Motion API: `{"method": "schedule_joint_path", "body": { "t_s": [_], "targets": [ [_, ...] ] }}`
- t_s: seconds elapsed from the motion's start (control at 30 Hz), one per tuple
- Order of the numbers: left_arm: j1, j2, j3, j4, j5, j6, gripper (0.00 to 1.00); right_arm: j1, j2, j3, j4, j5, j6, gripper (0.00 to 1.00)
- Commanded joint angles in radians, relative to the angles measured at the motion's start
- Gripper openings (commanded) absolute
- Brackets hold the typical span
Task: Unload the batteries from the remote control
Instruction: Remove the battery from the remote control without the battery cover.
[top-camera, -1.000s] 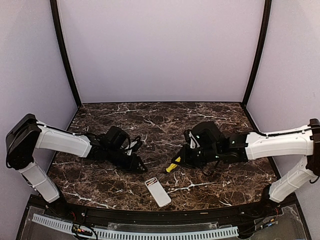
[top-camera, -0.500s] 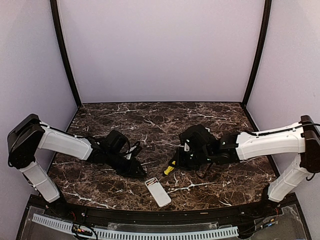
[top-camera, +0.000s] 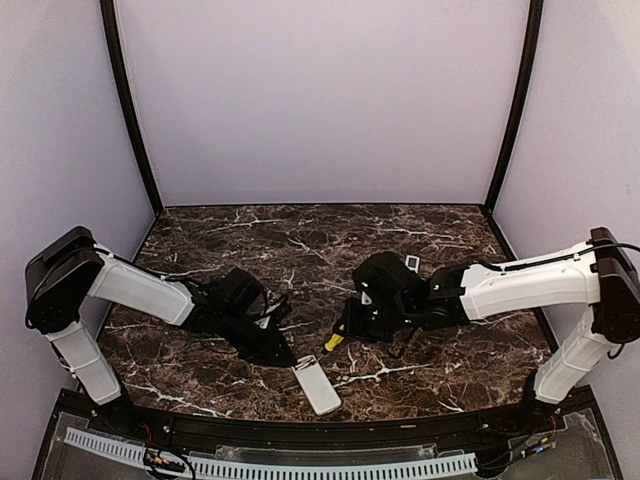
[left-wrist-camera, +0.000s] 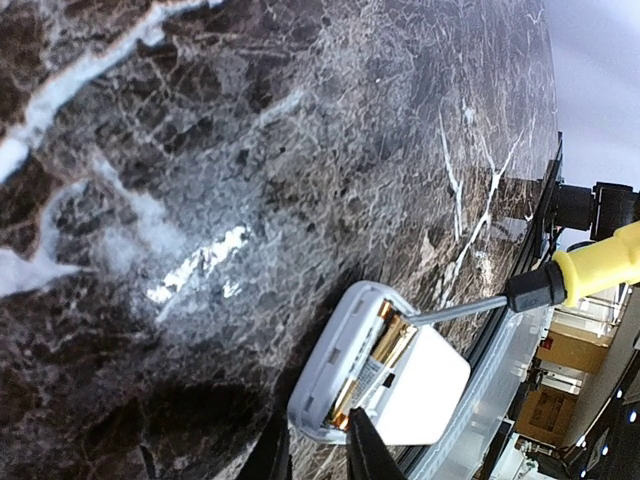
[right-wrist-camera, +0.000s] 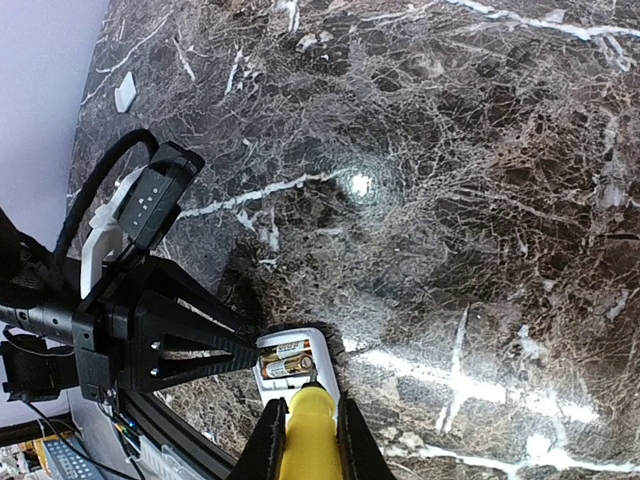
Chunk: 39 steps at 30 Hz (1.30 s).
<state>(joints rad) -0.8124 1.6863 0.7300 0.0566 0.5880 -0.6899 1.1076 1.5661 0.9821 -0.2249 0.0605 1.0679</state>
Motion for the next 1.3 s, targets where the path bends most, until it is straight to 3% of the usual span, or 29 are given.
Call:
{"method": "schedule_joint_path", "body": {
  "t_s": [0.0, 0.17, 0.3, 0.87, 1.27],
  "targets": [
    [-0.018, 0.023, -0.011, 0.015, 0.026, 0.0, 0.19, 0.011, 0.034, 0.022, -0.024, 0.022, 0.009, 0.0],
    [-0.02, 0.036, -0.008, 0.015, 0.025, 0.004, 0.13, 0.007, 0.031, 0.009, 0.013, 0.01, 0.026, 0.0],
    [-0.021, 0.038, -0.01, 0.011, 0.015, 0.0, 0.1, -0.017, 0.008, -0.051, 0.135, -0.049, 0.077, 0.0],
    [0.093, -0.182, -0.032, -0.153, -0.163, 0.058, 0.13, -0.053, 0.021, -0.104, 0.325, -0.158, 0.142, 0.0],
    [0.123, -0.218, -0.067, -0.124, -0.132, 0.055, 0.13, -0.052, 0.069, -0.054, 0.298, -0.197, 0.115, 0.0]
  ]
}}
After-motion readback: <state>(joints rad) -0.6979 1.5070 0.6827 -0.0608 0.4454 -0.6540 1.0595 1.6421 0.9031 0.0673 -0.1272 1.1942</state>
